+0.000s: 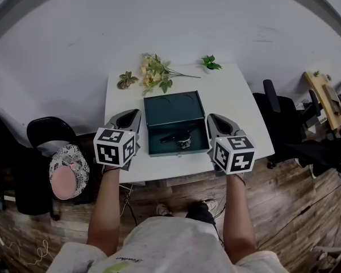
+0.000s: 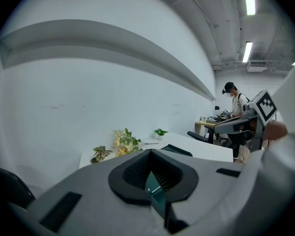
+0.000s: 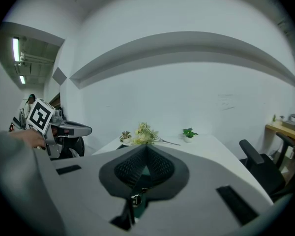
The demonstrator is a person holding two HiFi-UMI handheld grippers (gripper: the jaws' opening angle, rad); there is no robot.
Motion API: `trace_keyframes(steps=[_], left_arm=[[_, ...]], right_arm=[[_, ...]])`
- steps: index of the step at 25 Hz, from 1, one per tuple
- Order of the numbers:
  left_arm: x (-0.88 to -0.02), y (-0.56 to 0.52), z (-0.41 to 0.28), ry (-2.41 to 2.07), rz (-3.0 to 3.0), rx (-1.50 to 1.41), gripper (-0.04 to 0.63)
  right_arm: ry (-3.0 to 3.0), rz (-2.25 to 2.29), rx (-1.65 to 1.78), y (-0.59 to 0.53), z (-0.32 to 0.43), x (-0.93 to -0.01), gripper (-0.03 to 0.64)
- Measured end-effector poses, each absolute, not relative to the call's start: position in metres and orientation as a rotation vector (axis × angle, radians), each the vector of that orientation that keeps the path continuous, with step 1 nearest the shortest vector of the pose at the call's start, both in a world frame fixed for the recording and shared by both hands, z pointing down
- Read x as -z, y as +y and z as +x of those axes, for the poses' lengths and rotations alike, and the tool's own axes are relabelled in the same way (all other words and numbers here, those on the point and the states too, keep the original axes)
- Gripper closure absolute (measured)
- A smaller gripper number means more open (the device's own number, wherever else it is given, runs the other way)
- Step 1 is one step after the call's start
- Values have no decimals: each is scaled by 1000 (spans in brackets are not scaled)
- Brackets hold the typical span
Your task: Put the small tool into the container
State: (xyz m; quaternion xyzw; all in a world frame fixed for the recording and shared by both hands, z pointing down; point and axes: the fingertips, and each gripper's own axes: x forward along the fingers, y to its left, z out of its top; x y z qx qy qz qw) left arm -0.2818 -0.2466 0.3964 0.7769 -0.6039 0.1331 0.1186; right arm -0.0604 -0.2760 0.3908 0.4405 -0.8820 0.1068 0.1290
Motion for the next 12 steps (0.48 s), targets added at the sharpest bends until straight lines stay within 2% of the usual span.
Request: trace_keyframes(steps=[12], left_arm=[[-395,-245,-286,-1787,2246,-369,597]], right_arm=[[-2573,1285,-310,-273,-60,-388,614]])
